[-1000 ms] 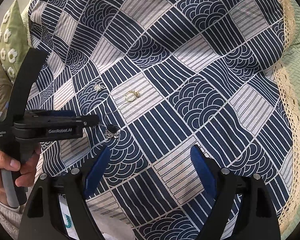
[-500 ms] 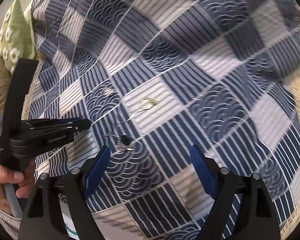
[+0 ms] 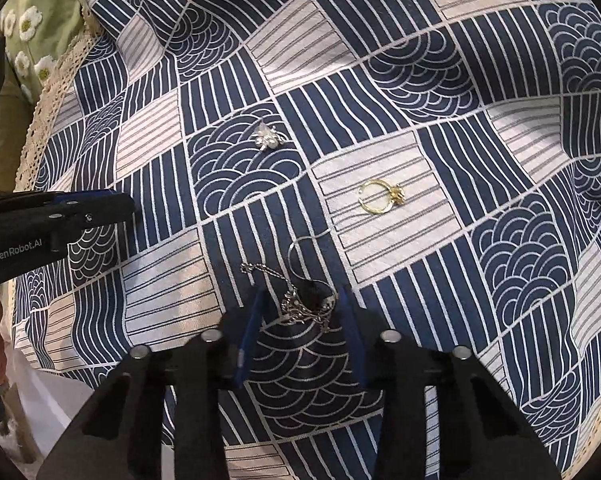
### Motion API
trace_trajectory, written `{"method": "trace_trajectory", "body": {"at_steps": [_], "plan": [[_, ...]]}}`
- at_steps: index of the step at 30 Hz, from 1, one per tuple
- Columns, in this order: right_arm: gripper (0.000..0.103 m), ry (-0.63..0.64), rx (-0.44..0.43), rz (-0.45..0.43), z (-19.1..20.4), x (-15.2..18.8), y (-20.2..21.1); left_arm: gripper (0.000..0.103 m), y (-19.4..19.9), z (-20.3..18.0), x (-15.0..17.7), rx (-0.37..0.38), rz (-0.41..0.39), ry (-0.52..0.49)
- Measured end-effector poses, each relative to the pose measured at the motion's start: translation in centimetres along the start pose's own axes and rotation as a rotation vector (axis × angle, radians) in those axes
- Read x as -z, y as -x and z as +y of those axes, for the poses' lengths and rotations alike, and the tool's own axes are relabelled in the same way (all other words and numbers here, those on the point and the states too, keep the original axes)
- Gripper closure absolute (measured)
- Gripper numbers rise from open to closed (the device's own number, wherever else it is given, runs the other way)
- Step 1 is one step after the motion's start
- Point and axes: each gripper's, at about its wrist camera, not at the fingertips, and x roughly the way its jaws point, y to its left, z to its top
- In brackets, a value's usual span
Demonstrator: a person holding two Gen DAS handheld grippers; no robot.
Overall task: Organize jewelry
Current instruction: 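Carry the flower earring into the tray with the left tool while the right tool carries a silver earring there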
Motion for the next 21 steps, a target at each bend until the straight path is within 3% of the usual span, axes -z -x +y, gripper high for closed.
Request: {"method": "trace_trajectory", "body": {"at_steps": [8,13,17,21], "plan": [[0.081,-0.057,-0.001,-0.054,-1.0,0.4,2.2,0.086,1.9,-2.7,1.3,0.024,-0.016,-0.022],[0.081,-0.036,-0.050,-0.183,-0.1,1.6,8.4,0.086,7.1,-3.8,4.0,0.091,-0.078,-0.067],[0.081,0.026,-0.068,-0.289,1.4,4.3,14.3,0.086,11.7,-4.9,6.8,0.118,-0.166,-0.130],[0.081,0.091,-0.069,-0.343,2.5,7.9,18.6,0.085,13.9,-5.9,9.7,0.141,-0.193,-0.193]]}}
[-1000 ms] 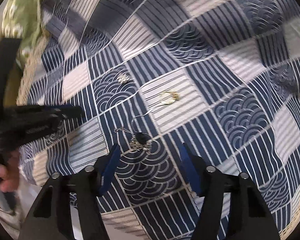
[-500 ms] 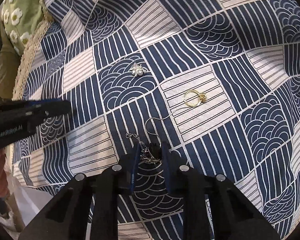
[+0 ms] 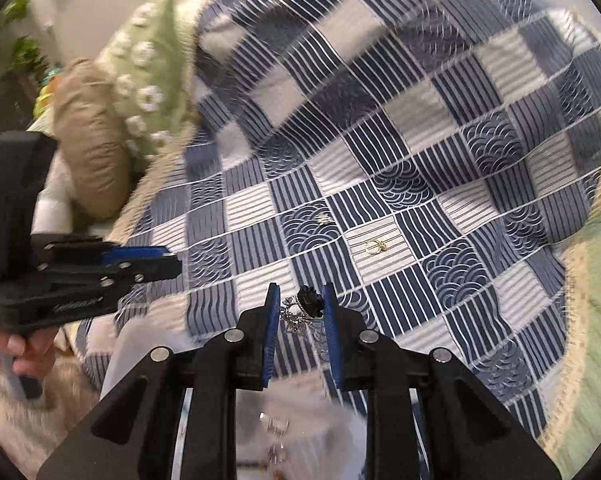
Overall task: Organize jewelry
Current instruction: 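Carry the flower earring into the tray with the left tool while the right tool carries a silver earring there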
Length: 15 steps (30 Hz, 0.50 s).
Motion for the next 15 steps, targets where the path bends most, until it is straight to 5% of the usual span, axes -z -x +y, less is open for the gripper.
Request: {"method": "trace_trajectory", "body": {"at_steps": [7,15], "plan": [[0.081,0.089,-0.043,0.020,2.6,5.1,4.0,0.085,-0.3,-2.2,6.7,-0.002,0.063,-0.159],[0.081,0.150,-0.005,0.229,5.1,11.1,-2.2,0.085,-6.7,-3.3,13.3,-0.088,0.241,-0.242]]}}
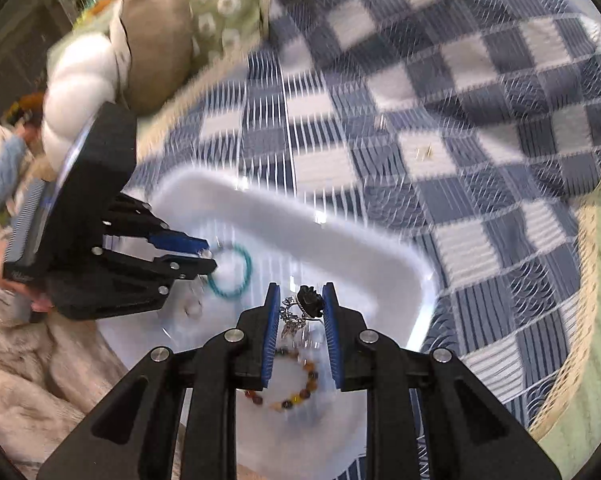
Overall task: Organize jewelry
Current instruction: 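Carry the flower earring into the tray with the left tool while the right tool carries a silver earring there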
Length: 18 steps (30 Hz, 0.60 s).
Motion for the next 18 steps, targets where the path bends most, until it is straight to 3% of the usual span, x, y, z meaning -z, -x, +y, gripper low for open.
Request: {"method": "trace_trajectory", "body": {"at_steps": [9,18], "plan": [[0.081,0.075,0.025,0.147,2.5,2.6,-5.7,0.085,-2.3,-1.5,0.8,-0.054,0.032,-0.064],[0.080,0.104,0.044,0.171,2.9,2.9,-6.1,0.085,-2.1,-2.1,0.7,-0.056,0.037,-0.082]]}}
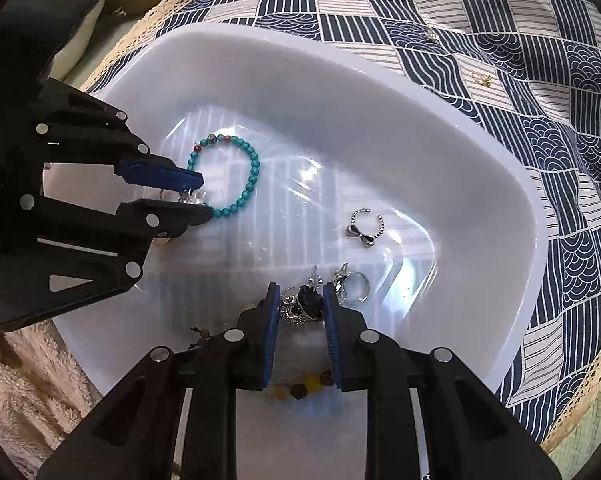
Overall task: Organize jewelry
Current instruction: 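Carry the flower earring into the tray with the left tool while the right tool carries a silver earring there, then move both tools to the cloth and grasp a silver earring and a gold ring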
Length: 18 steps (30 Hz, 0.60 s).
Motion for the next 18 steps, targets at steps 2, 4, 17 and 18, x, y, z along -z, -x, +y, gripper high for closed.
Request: {"method": "trace_trajectory", "body": {"at_steps": [2,4,17,18], "plan": [[0.078,-0.002,0.000,-0.005,-0.1,0.0,0.3,0.085,0.1,-0.1,0.0,-0.002,0.000,0.001],[0.072,-0.004,-0.004,-0.014,-0.2,-0.1,0.6,0.085,0.2,-0.1,0.1,0.004,0.003,0.001],[0.046,-0.207,-0.013,-0.318,-6.2,-2.1,8.9,0.050,6.8,3.9,-2.5,0.033,-0.174,0.147],[0.046,-0.235,-0.013,-0.342,-7.2,-2.6,9.1,0.050,7.1,4.9,-3.0,0.031,-0.188,0.199]]}}
